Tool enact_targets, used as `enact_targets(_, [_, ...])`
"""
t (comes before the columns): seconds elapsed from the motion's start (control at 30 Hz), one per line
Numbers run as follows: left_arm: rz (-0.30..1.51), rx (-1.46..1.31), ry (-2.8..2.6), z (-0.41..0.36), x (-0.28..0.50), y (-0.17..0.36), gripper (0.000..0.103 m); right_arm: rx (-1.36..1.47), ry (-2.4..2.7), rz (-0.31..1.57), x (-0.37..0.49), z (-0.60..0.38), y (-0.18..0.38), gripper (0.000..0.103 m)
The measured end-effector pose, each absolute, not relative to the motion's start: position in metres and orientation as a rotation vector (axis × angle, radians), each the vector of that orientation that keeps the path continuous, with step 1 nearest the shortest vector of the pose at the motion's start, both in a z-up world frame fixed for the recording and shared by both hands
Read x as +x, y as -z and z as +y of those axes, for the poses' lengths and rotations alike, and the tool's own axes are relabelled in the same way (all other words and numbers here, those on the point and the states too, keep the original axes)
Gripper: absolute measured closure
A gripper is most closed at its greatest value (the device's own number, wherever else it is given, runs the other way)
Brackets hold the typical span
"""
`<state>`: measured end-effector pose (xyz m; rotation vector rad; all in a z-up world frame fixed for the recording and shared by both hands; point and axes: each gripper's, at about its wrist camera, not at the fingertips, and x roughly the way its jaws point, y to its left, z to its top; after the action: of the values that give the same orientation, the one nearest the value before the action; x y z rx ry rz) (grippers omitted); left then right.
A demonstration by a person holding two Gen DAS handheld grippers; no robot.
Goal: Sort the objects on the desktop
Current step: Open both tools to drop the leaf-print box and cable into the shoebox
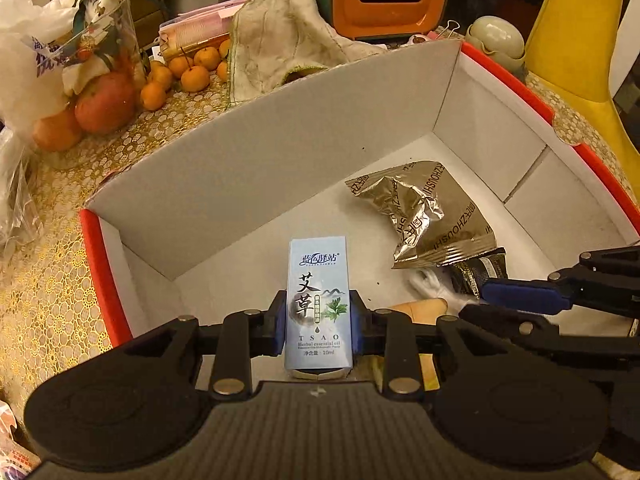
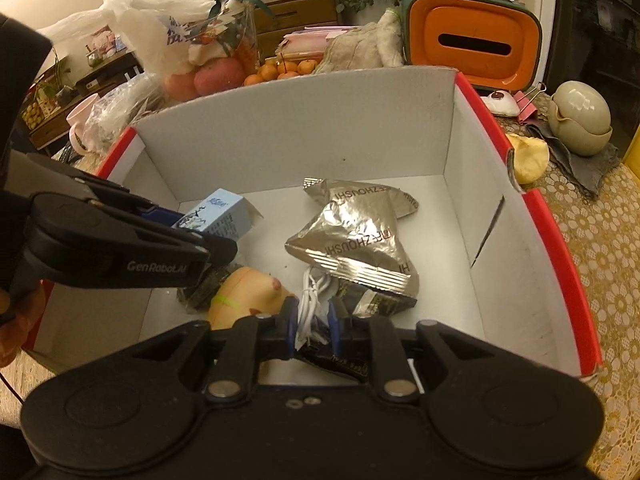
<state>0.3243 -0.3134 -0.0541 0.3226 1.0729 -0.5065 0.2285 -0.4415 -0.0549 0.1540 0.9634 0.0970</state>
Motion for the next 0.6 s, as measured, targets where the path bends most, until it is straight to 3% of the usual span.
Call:
enact_targets(0.1, [1.066,0.318,0.489,-0.311,0.323,0.052,0.069,0.147,-0.110,0.969,0.226,-0.441,0.053,0.081])
enact_targets(0.17, [1.051,0.311,0.505,-0.310,0.322,0.048,0.056,0.145,-0.110,0.972,0.226,-0.442,0.051,0.079])
enact_targets(0.27, [1.024,0.319,0.523,-0.311,0.314,0.039,0.048,0.153,-0.112,0.974,0.224,-0.444,0.048,0.071])
enact_targets(0.37, [1.012,0.312,0.527,-0.308,0.309,0.031,0.047,0.153,-0.108,0.966,0.221,-0.445,0.044,0.065])
enact_targets(0.6, [0.985,0.287,0.524,-0.292,0.296,0.013,0.047,0.149,-0.096,0.954,0.212,-0.445,0.031,0.063])
